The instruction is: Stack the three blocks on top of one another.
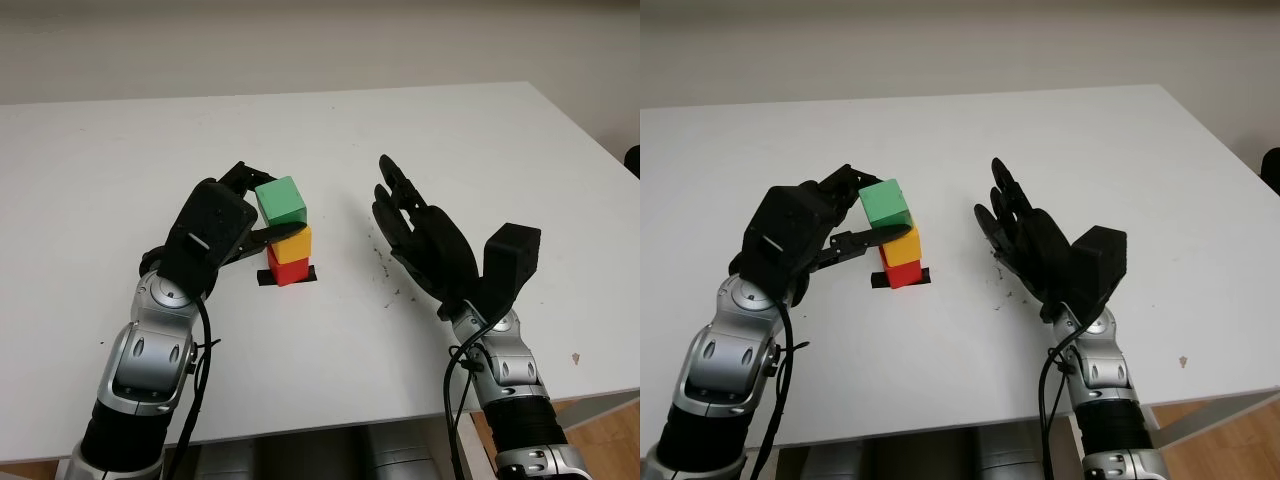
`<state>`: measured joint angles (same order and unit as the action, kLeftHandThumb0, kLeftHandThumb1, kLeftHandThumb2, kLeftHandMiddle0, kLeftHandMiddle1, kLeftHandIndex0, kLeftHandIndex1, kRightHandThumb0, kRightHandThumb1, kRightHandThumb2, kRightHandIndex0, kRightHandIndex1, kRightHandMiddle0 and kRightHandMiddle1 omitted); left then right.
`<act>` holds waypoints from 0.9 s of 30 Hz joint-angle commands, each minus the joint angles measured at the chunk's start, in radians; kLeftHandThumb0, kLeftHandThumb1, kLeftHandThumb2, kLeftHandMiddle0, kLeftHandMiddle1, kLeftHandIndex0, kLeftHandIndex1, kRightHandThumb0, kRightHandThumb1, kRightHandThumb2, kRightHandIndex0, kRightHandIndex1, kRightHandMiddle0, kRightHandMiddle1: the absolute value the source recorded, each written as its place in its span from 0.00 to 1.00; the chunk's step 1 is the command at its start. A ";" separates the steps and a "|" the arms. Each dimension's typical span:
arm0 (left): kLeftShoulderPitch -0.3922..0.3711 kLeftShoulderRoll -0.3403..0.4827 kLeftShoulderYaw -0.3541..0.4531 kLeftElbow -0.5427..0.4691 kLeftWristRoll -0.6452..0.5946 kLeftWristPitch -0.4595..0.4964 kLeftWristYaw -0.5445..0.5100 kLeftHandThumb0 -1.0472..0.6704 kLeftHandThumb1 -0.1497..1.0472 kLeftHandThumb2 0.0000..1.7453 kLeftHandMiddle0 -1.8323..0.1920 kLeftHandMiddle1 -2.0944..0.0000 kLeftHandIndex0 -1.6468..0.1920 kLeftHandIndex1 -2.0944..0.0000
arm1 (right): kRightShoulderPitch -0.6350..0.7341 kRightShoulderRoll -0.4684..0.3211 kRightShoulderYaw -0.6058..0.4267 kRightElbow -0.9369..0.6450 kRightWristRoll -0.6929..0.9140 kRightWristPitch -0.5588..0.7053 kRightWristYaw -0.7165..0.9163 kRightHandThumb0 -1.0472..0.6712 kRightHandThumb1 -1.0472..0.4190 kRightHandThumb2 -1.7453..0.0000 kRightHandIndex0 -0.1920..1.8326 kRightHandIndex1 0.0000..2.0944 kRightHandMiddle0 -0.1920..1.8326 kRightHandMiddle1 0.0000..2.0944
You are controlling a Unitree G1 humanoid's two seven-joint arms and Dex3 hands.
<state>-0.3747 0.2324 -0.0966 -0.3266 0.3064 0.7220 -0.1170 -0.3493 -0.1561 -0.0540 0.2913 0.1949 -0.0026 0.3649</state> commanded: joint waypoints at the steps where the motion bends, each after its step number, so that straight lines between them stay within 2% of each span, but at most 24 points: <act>1: -0.004 0.006 -0.006 0.009 0.011 -0.020 0.013 0.28 0.94 0.03 0.90 0.98 0.84 0.89 | 0.001 -0.002 0.001 -0.013 -0.003 -0.018 0.006 0.19 0.00 0.79 0.03 0.03 0.07 0.03; 5: 0.002 0.007 -0.006 0.019 0.018 -0.047 0.018 0.25 0.94 0.03 0.90 0.98 0.85 0.94 | 0.001 -0.003 0.003 -0.007 -0.010 -0.027 0.008 0.19 0.00 0.79 0.03 0.03 0.07 0.03; 16: 0.013 -0.004 0.018 0.020 -0.036 -0.080 0.005 0.25 0.93 0.03 0.92 0.98 0.89 0.97 | 0.003 0.002 0.001 -0.008 -0.006 -0.029 0.011 0.18 0.00 0.79 0.04 0.03 0.07 0.03; 21: 0.022 0.000 0.025 0.002 -0.064 -0.089 -0.009 0.22 0.93 0.03 0.93 0.98 0.91 0.98 | 0.005 0.003 0.004 -0.011 -0.015 -0.027 0.000 0.18 0.00 0.80 0.04 0.03 0.08 0.03; 23: 0.032 0.007 0.023 -0.028 -0.072 -0.088 -0.024 0.17 0.97 0.04 0.96 0.99 0.94 0.99 | 0.005 0.003 0.005 -0.008 -0.016 -0.030 0.000 0.19 0.00 0.79 0.04 0.03 0.07 0.03; 26: 0.055 0.017 0.016 -0.076 -0.064 -0.109 -0.028 0.10 1.00 0.13 0.99 0.99 0.99 1.00 | 0.005 0.002 0.005 -0.002 -0.013 -0.030 0.003 0.19 0.00 0.79 0.04 0.03 0.07 0.03; 27: 0.069 0.012 0.021 -0.100 -0.064 -0.127 -0.021 0.09 1.00 0.21 1.00 1.00 1.00 1.00 | 0.004 0.002 0.004 0.002 -0.011 -0.029 0.006 0.18 0.00 0.80 0.04 0.03 0.07 0.03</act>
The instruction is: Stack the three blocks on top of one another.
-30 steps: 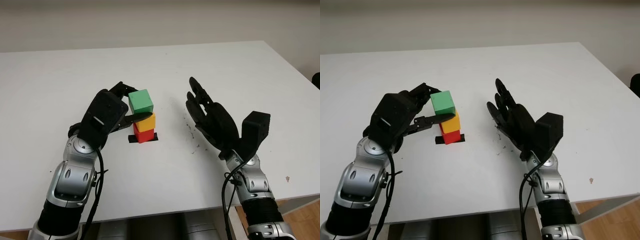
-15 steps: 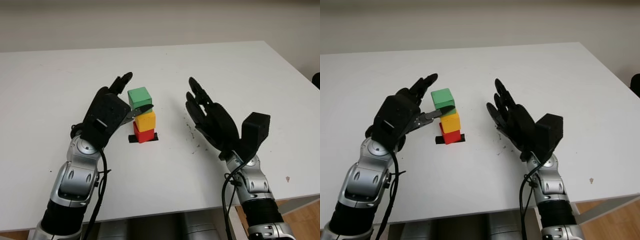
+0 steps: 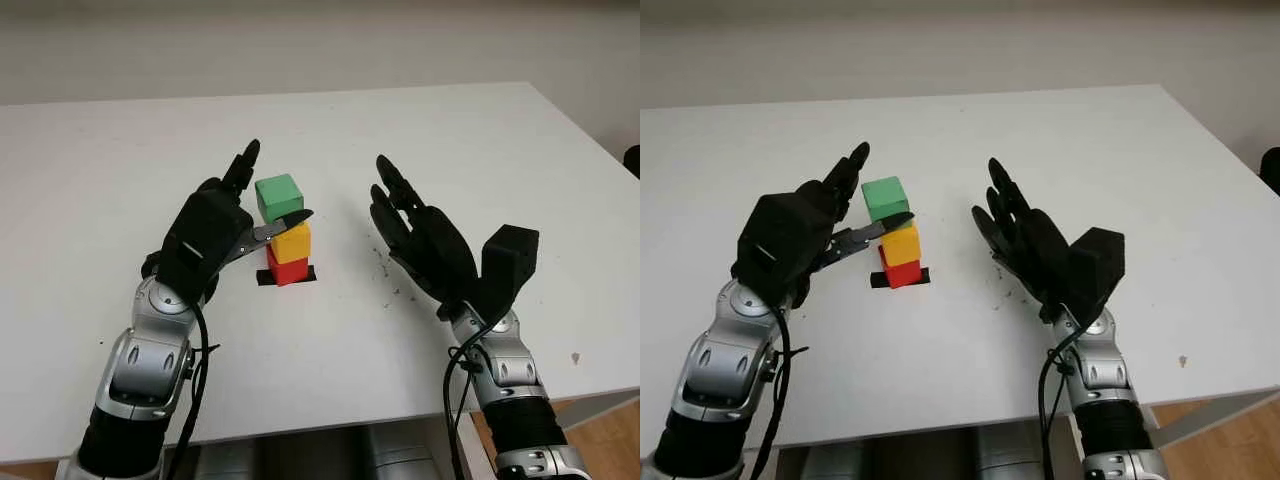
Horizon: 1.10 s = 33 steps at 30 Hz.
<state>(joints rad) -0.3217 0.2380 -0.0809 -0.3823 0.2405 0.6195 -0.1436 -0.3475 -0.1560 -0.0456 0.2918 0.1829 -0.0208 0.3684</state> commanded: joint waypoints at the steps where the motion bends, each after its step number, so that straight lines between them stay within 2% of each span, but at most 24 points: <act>1: 0.031 -0.003 0.014 -0.067 0.001 -0.045 0.019 0.09 1.00 0.24 1.00 1.00 1.00 1.00 | 0.001 0.002 -0.006 0.005 0.005 -0.008 0.004 0.17 0.00 0.80 0.04 0.03 0.07 0.03; 9: 0.134 -0.078 0.094 -0.152 0.038 -0.217 0.195 0.09 1.00 0.35 1.00 1.00 1.00 1.00 | -0.016 0.003 -0.020 0.031 0.022 -0.029 0.008 0.18 0.00 0.81 0.03 0.02 0.06 0.02; 13: 0.167 -0.139 0.171 -0.137 0.027 -0.334 0.313 0.10 1.00 0.36 1.00 1.00 1.00 1.00 | -0.035 0.001 -0.029 0.046 0.014 -0.043 -0.011 0.18 0.00 0.80 0.02 0.02 0.05 0.02; 15: 0.179 -0.156 0.223 -0.119 -0.016 -0.383 0.335 0.10 1.00 0.36 1.00 1.00 1.00 1.00 | -0.049 -0.002 -0.036 0.051 0.017 -0.040 -0.017 0.19 0.00 0.79 0.01 0.02 0.04 0.01; 18: 0.192 -0.167 0.301 -0.065 -0.099 -0.466 0.344 0.11 1.00 0.37 1.00 1.00 1.00 1.00 | -0.066 -0.007 -0.044 0.065 0.009 -0.058 -0.026 0.17 0.00 0.76 0.00 0.01 0.02 0.01; 21: 0.205 -0.161 0.345 0.020 -0.134 -0.521 0.349 0.14 1.00 0.37 0.98 0.98 0.98 0.99 | -0.083 -0.012 -0.047 0.074 -0.002 -0.065 -0.040 0.15 0.00 0.71 0.00 0.00 0.01 0.01; 27: 0.229 -0.152 0.342 0.188 -0.138 -0.562 0.338 0.18 1.00 0.37 0.94 0.97 0.93 0.97 | -0.119 -0.003 -0.057 0.119 0.007 -0.070 -0.047 0.15 0.00 0.68 0.00 0.00 0.00 0.00; 33: 0.247 -0.134 0.333 0.373 -0.202 -0.686 0.253 0.18 1.00 0.34 0.90 0.96 0.90 0.95 | -0.141 0.009 -0.048 0.152 -0.011 -0.073 -0.079 0.15 0.00 0.67 0.00 0.00 0.00 0.00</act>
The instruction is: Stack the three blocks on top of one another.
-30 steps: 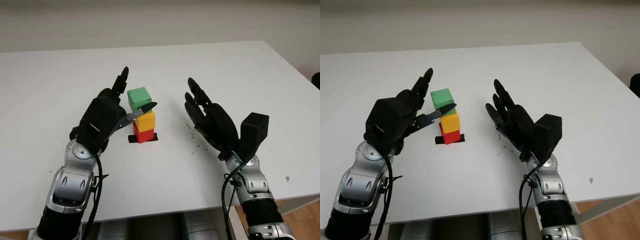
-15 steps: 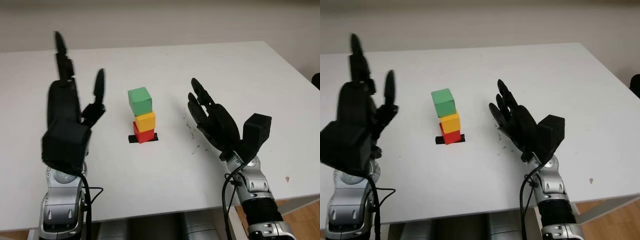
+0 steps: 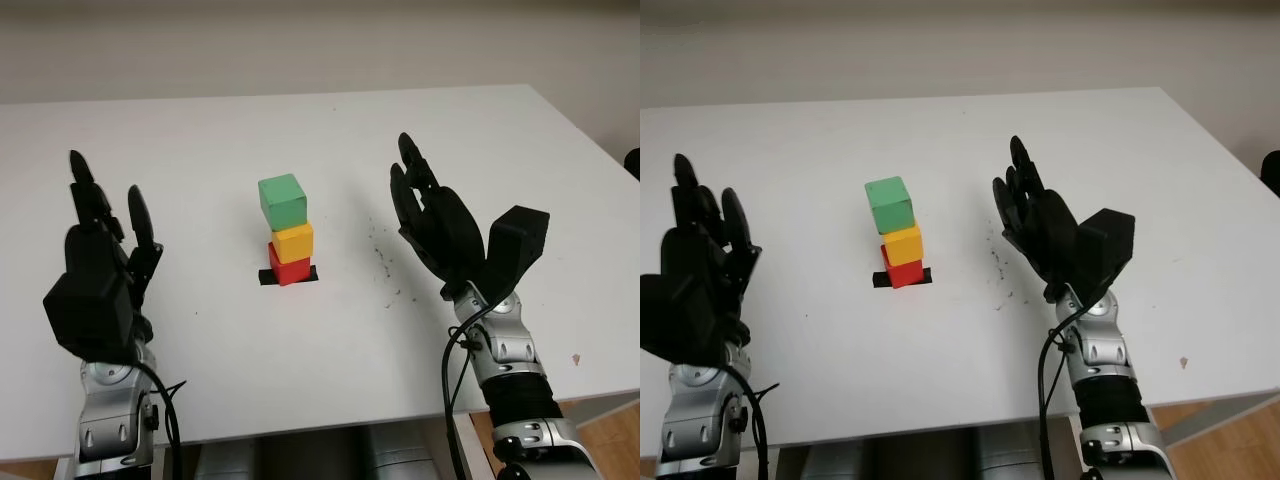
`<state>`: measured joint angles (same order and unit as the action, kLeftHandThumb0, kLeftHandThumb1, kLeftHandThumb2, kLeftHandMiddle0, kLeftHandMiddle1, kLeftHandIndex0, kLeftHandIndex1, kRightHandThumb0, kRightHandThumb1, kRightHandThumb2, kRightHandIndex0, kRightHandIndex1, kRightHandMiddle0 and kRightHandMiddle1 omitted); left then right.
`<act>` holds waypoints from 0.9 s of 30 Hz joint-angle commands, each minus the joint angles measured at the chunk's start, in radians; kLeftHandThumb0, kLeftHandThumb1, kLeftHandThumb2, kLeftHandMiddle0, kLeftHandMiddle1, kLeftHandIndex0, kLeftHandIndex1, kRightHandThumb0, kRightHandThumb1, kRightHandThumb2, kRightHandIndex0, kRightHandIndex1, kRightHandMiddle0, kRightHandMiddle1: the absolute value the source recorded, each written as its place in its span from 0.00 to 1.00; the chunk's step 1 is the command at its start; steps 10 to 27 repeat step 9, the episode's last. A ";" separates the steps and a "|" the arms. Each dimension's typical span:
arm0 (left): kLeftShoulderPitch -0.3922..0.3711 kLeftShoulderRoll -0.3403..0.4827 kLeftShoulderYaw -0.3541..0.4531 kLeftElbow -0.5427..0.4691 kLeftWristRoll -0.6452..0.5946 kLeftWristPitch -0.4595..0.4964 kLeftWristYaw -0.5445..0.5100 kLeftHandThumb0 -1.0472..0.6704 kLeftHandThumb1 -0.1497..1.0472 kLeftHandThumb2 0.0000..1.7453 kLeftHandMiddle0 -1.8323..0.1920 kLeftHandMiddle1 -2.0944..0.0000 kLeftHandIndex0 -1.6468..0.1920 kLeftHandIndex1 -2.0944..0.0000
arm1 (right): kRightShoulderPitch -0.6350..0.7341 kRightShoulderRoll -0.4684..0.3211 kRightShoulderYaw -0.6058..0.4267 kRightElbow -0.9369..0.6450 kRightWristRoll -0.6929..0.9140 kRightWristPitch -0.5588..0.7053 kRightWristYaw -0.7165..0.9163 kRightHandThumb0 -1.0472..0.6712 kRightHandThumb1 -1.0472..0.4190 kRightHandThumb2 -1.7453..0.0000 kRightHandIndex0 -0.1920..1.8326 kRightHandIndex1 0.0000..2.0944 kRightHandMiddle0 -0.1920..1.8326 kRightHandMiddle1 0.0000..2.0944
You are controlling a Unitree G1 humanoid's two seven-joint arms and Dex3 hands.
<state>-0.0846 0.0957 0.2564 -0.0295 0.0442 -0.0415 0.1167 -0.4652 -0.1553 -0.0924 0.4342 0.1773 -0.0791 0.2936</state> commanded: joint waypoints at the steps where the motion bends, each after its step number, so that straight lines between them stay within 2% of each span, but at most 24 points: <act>1: 0.017 0.015 -0.013 0.038 -0.002 -0.047 -0.020 0.18 1.00 0.34 0.91 0.97 0.90 0.96 | -0.023 0.010 0.000 0.013 -0.007 -0.015 -0.007 0.15 0.00 0.67 0.00 0.00 0.00 0.00; 9: 0.050 0.015 -0.055 0.049 -0.019 -0.082 -0.073 0.18 1.00 0.36 0.91 0.97 0.91 0.96 | 0.002 0.013 0.010 -0.001 -0.026 -0.011 -0.015 0.16 0.00 0.66 0.00 0.00 0.00 0.00; 27: 0.050 0.015 -0.055 0.049 -0.019 -0.082 -0.073 0.18 1.00 0.36 0.91 0.97 0.91 0.96 | 0.002 0.013 0.010 -0.001 -0.026 -0.011 -0.015 0.16 0.00 0.66 0.00 0.00 0.00 0.00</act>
